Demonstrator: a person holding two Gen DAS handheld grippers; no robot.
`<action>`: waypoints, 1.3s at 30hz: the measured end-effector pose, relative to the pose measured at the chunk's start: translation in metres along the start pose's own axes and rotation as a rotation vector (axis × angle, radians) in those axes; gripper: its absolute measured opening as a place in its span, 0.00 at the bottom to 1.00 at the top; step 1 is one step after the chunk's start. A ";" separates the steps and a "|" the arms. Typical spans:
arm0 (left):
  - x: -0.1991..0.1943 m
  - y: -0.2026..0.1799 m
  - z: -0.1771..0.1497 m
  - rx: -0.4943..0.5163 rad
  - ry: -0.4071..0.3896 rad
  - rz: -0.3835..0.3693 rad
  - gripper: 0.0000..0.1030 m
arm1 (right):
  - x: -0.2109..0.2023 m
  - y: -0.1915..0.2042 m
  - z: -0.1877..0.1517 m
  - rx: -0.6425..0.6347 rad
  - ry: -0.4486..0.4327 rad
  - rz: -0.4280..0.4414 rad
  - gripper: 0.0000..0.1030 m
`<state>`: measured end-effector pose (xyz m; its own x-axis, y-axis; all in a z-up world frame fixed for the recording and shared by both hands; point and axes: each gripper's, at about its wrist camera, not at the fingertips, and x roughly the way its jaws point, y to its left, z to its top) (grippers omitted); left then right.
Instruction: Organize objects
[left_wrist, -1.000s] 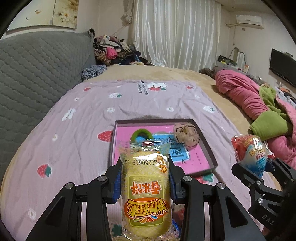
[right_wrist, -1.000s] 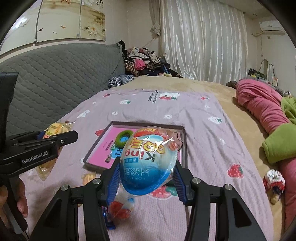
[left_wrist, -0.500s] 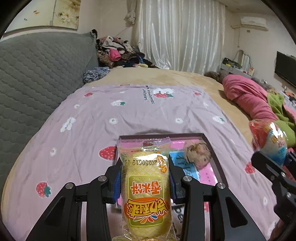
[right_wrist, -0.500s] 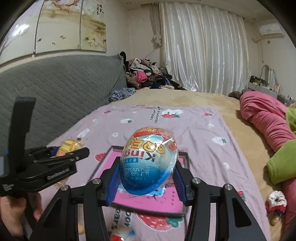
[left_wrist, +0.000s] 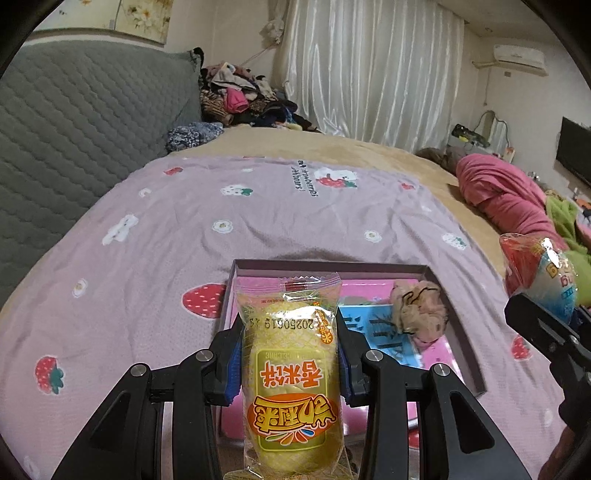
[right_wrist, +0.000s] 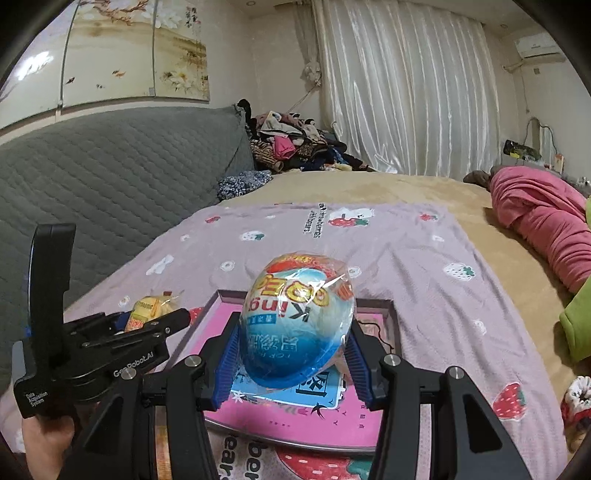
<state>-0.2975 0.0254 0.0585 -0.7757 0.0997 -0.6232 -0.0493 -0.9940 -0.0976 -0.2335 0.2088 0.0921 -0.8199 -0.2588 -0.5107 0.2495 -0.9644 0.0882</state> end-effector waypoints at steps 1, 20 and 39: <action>0.004 0.000 -0.002 0.000 0.004 -0.008 0.40 | 0.003 0.001 -0.004 -0.006 0.000 -0.011 0.50; 0.042 0.005 -0.021 -0.005 0.079 -0.045 0.40 | 0.044 -0.010 -0.032 -0.028 0.059 -0.030 0.50; 0.062 0.002 -0.030 -0.004 0.126 -0.051 0.40 | 0.069 -0.024 -0.047 -0.011 0.123 -0.061 0.50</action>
<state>-0.3269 0.0310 -0.0039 -0.6872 0.1551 -0.7097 -0.0835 -0.9873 -0.1348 -0.2718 0.2166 0.0151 -0.7645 -0.1903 -0.6158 0.2075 -0.9772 0.0444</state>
